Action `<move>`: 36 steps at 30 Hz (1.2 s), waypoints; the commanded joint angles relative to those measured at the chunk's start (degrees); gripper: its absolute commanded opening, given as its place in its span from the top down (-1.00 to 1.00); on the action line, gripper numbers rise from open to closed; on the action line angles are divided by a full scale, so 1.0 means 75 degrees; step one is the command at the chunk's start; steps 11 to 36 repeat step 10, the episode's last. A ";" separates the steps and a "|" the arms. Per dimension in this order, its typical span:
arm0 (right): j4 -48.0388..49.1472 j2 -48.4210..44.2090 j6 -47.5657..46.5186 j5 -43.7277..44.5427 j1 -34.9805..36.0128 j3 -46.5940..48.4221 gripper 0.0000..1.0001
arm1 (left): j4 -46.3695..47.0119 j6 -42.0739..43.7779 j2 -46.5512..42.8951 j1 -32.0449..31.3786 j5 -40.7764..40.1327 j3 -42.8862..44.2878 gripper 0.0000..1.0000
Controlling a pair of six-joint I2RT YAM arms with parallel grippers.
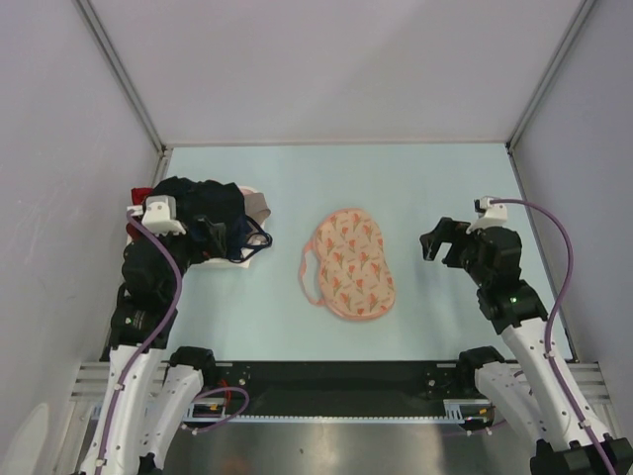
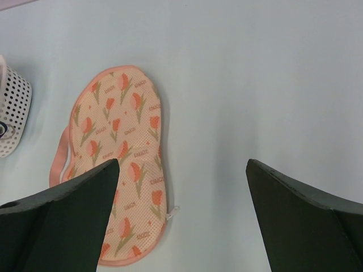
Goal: Unzip the laundry bag and remove the bra
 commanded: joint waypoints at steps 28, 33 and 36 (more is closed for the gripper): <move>-0.0103 -0.0281 -0.0177 -0.0283 -0.0066 0.0269 -0.99 | 0.0544 0.0239 -0.0345 -0.0041 -0.0172 -0.0207 -0.99; -0.0103 -0.0281 -0.0177 -0.0283 -0.0066 0.0269 -0.99 | 0.0544 0.0239 -0.0345 -0.0041 -0.0172 -0.0207 -0.99; -0.0103 -0.0281 -0.0177 -0.0283 -0.0066 0.0269 -0.99 | 0.0544 0.0239 -0.0345 -0.0041 -0.0172 -0.0207 -0.99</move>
